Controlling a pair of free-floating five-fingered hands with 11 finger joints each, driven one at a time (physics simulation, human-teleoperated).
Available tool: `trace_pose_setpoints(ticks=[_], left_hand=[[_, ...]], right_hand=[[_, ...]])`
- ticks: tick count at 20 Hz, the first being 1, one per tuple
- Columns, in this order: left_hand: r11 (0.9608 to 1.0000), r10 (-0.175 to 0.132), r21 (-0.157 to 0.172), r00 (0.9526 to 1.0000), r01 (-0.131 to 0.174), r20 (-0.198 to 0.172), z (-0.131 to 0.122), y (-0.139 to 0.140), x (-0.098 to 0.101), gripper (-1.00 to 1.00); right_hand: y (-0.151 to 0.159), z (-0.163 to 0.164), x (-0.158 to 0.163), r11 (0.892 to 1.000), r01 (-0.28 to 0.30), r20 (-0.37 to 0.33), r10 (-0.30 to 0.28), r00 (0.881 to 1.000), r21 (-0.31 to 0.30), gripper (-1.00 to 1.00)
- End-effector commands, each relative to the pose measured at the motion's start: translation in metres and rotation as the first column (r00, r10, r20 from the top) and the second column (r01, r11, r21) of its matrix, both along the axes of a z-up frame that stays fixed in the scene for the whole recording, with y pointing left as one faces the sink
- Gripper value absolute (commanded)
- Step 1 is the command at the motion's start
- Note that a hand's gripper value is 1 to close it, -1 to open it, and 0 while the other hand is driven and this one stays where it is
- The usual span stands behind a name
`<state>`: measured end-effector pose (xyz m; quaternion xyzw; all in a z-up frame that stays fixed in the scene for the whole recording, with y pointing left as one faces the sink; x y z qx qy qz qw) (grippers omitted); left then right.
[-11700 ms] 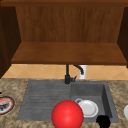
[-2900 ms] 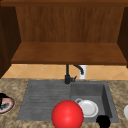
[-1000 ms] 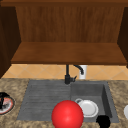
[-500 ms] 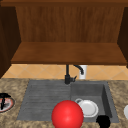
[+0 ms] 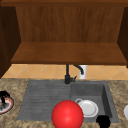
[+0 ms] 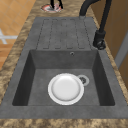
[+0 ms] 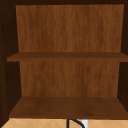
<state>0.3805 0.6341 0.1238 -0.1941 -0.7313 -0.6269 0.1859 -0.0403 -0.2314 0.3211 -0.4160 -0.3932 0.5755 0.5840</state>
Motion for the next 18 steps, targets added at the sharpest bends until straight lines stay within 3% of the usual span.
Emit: trace_pose_setpoints(ticks=[1,4,7,11,15,17,18], left_hand=[[0.9983,0.015,-0.058,0.9951,-0.01,0.098,-0.002,0.01,-0.013,1.0],[0.9981,0.0,-0.061,0.9864,0.011,0.164,0.006,0.006,-0.025,1.0],[0.9987,0.014,-0.052,0.9771,-0.003,0.212,0.009,0.003,-0.034,1.0],[0.9984,0.032,-0.054,0.972,-0.02,0.233,0.011,0.001,-0.045,1.0],[0.9981,0.038,-0.056,0.9712,-0.025,0.235,0.011,-0.002,-0.051,1.0],[0.9983,0.028,-0.057,0.9711,-0.015,0.237,0.012,-0.002,-0.05,1.0],[0.9983,0.023,-0.058,0.9689,-0.009,0.247,0.013,-0.001,-0.051,1.0]], right_hand=[[0.0,0.0,0.0,1.0,0.0,0.0,0.0,1.0,0.0,0.0],[0.0,0.0,0.0,1.0,0.0,0.0,0.0,1.0,0.0,0.0],[0.0,0.0,0.0,1.0,0.0,0.0,0.0,1.0,0.0,0.0],[0.0,0.0,0.0,1.0,0.0,0.0,0.0,1.0,0.0,0.0],[0.0,0.0,0.0,1.0,0.0,0.0,0.0,1.0,0.0,0.0],[0.0,0.0,0.0,1.0,0.0,0.0,0.0,1.0,0.0,0.0],[0.0,0.0,0.0,1.0,0.0,0.0,0.0,1.0,0.0,0.0]])
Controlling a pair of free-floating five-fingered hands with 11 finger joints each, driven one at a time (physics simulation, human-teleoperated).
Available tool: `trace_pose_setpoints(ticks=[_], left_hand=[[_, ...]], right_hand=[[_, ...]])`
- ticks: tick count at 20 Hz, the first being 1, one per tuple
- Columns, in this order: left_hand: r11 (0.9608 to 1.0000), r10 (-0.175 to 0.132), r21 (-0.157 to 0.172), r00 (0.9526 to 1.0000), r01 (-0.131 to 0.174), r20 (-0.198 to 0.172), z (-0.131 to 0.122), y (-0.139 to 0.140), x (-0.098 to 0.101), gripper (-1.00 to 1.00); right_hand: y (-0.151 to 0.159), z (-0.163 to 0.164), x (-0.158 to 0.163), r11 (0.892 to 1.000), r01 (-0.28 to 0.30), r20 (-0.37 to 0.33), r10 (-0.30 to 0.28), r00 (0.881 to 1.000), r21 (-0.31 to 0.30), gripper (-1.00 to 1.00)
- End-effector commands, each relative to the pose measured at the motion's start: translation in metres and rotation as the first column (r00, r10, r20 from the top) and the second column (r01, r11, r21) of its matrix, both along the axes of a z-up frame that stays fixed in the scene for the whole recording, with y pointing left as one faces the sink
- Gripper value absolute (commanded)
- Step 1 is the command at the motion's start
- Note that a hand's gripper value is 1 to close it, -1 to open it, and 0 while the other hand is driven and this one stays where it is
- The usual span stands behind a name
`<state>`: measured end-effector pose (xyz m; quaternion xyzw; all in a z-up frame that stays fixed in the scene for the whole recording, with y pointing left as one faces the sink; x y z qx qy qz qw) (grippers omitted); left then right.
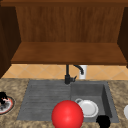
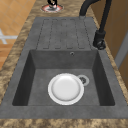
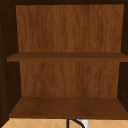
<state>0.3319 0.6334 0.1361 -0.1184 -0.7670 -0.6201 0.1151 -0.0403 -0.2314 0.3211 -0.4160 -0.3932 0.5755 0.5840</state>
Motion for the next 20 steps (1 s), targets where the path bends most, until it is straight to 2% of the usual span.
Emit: trace_pose_setpoints(ticks=[1,2,3,4,5,6,8,9,11,13,20], left_hand=[[0.9998,-0.022,0.0,0.9989,0.022,0.042,0.001,0.0,-0.006,1.0],[0.9998,-0.022,0.0,0.999,0.022,0.04,0.002,0.0,-0.005,1.0],[0.9994,-0.035,-0.001,0.999,0.035,0.029,0.002,0.0,-0.005,1.0],[0.999,-0.043,-0.009,0.9984,0.044,0.037,0.001,0.001,-0.006,1.0],[0.9997,-0.021,-0.009,0.9992,0.021,0.034,0.004,0.0,-0.013,1.0],[0.9998,0.001,-0.017,1.0,-0.001,0.005,0.0,0.0,-0.007,1.0],[0.9997,-0.022,-0.009,0.9996,0.022,0.02,0.003,0.0,-0.01,1.0],[0.9997,-0.017,-0.015,0.9993,0.018,0.032,0.006,0.0,-0.01,1.0],[1.0,0.004,-0.005,0.9998,-0.004,0.017,0.02,-0.012,-0.008,1.0],[1.0,0.006,-0.005,0.9999,-0.006,0.016,0.033,-0.012,-0.008,1.0],[0.9998,-0.019,-0.008,0.999,0.02,0.04,0.082,-0.035,-0.016,1.0]], right_hand=[[0.0,0.0,0.0,1.0,0.0,0.0,0.0,1.0,0.0,0.0],[0.0,0.0,0.0,1.0,0.0,0.0,0.0,1.0,0.0,0.0],[0.0,0.0,0.0,1.0,0.0,0.0,0.0,1.0,0.0,0.0],[0.0,0.0,0.0,1.0,0.0,0.0,0.0,1.0,0.0,0.0],[0.0,0.0,0.0,1.0,0.0,0.0,0.0,1.0,0.0,0.0],[0.0,0.0,0.0,1.0,0.0,0.0,0.0,1.0,0.0,0.0],[0.0,0.0,0.0,1.0,0.0,0.0,0.0,1.0,0.0,0.0],[0.0,0.0,0.0,1.0,0.0,0.0,0.0,1.0,0.0,0.0],[0.0,0.0,0.0,1.0,0.0,0.0,0.0,1.0,0.0,0.0],[0.0,0.0,0.0,1.0,0.0,0.0,0.0,1.0,0.0,0.0],[0.0,0.0,0.0,1.0,0.0,0.0,0.0,1.0,0.0,0.0]])
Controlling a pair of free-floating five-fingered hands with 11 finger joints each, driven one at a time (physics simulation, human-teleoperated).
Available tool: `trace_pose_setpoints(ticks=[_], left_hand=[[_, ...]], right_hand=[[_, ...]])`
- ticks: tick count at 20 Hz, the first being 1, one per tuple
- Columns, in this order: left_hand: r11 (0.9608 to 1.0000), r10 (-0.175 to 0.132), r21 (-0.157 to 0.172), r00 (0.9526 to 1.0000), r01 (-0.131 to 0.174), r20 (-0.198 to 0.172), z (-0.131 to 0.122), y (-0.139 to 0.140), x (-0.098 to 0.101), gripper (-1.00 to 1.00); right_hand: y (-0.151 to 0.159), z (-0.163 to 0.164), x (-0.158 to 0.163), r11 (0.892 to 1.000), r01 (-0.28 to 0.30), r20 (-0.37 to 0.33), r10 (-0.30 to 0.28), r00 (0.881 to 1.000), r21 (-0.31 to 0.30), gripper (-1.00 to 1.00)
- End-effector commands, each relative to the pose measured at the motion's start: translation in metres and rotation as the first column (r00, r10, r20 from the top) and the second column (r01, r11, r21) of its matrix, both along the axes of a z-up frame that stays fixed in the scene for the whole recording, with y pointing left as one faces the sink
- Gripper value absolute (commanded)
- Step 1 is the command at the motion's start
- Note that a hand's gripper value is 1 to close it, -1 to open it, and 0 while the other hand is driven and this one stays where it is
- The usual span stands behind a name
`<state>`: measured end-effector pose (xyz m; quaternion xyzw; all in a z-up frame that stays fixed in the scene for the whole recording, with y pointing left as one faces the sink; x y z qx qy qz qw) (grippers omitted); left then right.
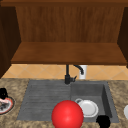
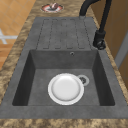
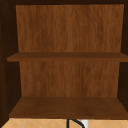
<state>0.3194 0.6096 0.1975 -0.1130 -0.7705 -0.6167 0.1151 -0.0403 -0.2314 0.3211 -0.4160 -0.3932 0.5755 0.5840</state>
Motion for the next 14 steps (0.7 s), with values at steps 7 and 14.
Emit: trace_pose_setpoints(ticks=[7,14], left_hand=[[0.9998,-0.017,-0.003,0.9978,0.018,0.063,0.066,-0.036,-0.027,1.0],[0.9985,0.008,-0.054,0.9923,-0.002,0.123,0.063,-0.03,-0.07,1.0]], right_hand=[[0.0,0.0,0.0,1.0,0.0,0.0,0.0,1.0,0.0,0.0],[0.0,0.0,0.0,1.0,0.0,0.0,0.0,1.0,0.0,0.0]])
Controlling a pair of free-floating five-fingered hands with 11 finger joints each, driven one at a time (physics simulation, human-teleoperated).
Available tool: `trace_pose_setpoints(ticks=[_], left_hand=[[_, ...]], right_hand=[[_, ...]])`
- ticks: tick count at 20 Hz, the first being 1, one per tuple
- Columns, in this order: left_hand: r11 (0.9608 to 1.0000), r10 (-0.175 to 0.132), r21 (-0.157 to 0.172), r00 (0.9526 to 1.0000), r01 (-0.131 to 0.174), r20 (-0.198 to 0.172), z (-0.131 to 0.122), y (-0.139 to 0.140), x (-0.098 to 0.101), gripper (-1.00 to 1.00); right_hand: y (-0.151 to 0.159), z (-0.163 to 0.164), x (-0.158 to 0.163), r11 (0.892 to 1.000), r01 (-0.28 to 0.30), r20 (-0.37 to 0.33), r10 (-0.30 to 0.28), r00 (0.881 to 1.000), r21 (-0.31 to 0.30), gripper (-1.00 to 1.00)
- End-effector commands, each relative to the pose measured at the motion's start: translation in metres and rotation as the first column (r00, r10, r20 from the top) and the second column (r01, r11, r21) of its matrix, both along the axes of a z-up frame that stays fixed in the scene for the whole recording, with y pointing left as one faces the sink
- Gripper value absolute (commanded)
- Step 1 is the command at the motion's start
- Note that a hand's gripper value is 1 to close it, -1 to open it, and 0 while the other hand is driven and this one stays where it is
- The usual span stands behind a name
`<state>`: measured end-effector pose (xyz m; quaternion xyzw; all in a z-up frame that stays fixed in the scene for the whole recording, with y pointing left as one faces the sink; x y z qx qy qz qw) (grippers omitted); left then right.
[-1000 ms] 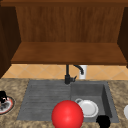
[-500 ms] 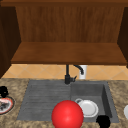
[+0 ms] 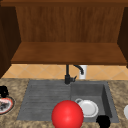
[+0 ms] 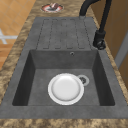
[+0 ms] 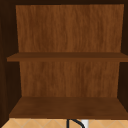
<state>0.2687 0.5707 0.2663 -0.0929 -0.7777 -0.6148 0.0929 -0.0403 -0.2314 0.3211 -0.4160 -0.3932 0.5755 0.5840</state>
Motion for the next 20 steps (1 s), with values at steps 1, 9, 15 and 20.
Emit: trace_pose_setpoints(ticks=[1,9,15,20], left_hand=[[0.9986,0.002,-0.052,0.9981,0.002,0.061,-0.009,0.013,-0.026,-1.0],[1.0,-0.001,0.004,1.0,0.001,-0.007,-0.012,0.019,-0.036,-1.0],[0.9997,0.011,0.021,0.9994,-0.01,-0.031,-0.012,0.004,-0.034,-1.0],[0.9997,-0.004,0.023,0.9994,0.005,-0.035,-0.021,-0.004,-0.035,-1.0]], right_hand=[[0.0,0.0,0.0,1.0,0.0,0.0,0.0,1.0,0.0,0.0],[0.0,0.0,0.0,1.0,0.0,0.0,0.0,1.0,0.0,0.0],[0.0,0.0,0.0,1.0,0.0,0.0,0.0,1.0,0.0,0.0],[0.0,0.0,0.0,1.0,0.0,0.0,0.0,1.0,0.0,0.0]])
